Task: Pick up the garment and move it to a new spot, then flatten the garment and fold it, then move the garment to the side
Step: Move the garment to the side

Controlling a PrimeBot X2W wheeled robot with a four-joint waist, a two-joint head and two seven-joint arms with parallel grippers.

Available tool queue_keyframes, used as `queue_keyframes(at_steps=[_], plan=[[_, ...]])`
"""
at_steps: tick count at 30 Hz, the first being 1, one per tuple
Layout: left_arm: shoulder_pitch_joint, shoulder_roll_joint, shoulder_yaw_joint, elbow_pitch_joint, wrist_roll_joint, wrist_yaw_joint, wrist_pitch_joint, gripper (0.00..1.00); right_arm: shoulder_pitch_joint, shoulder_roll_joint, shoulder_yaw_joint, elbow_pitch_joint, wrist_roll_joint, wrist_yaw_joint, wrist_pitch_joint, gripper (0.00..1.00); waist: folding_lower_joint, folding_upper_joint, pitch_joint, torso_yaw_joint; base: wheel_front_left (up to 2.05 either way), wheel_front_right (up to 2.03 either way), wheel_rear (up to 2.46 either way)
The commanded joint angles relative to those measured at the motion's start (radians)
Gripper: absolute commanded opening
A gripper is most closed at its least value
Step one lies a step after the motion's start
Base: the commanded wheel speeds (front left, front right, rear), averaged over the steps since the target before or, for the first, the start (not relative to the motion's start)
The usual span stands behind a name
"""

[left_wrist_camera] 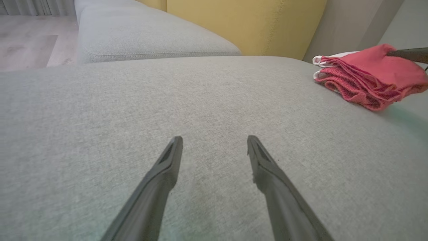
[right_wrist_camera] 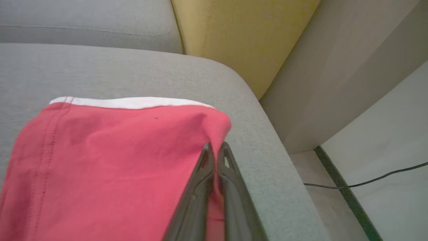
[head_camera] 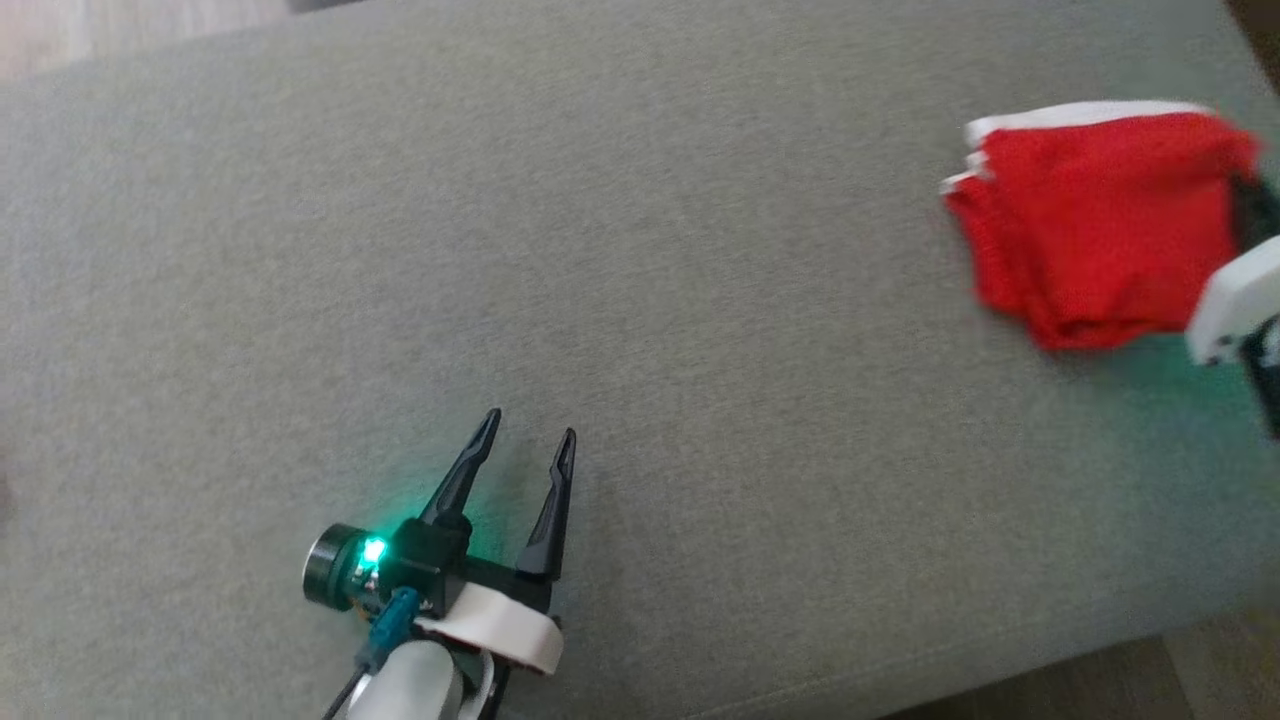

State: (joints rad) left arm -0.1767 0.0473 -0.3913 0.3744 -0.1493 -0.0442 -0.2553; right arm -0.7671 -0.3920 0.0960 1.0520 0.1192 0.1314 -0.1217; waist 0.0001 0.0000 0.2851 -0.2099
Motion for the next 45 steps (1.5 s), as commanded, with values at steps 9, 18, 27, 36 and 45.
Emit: queue_keyframes(at_steps=[9, 18, 27, 36, 45], plan=[[-0.057, 0.003, 0.037, -0.037, 0.011, 0.003, -0.006, 1.00, -0.093, -0.108, -0.176, 0.061, -0.139, -0.001, 0.001, 1.00, -0.0001, 0.0000, 0.044, 0.053, 0.00, 0.00, 0.00], [-0.053, 0.003, 0.082, -0.038, 0.008, 0.013, -0.006, 1.00, -0.108, 0.066, -0.256, -0.009, -0.181, -0.001, -0.128, 1.00, -0.0001, 0.0000, 0.012, 0.070, 0.00, 0.00, 0.00], [-0.006, 0.003, 0.153, -0.057, -0.022, 0.043, -0.006, 1.00, 0.083, 0.274, -0.105, -0.326, -0.076, -0.001, -0.140, 1.00, -0.0001, 0.0000, -0.053, 0.134, 0.00, 0.00, 0.00], [0.048, 0.003, 0.231, -0.060, -0.025, 0.050, -0.006, 1.00, 0.329, 0.338, -0.048, -0.454, 0.014, -0.001, -0.140, 1.00, -0.0001, 0.0000, -0.101, 0.205, 0.00, 0.00, 0.00], [0.090, 0.003, 0.260, -0.043, -0.045, 0.058, -0.006, 1.00, 0.458, 0.341, -0.024, -0.497, 0.070, -0.001, -0.140, 1.00, -0.0001, 0.0000, -0.162, 0.246, 0.00, 0.00, 0.00]])
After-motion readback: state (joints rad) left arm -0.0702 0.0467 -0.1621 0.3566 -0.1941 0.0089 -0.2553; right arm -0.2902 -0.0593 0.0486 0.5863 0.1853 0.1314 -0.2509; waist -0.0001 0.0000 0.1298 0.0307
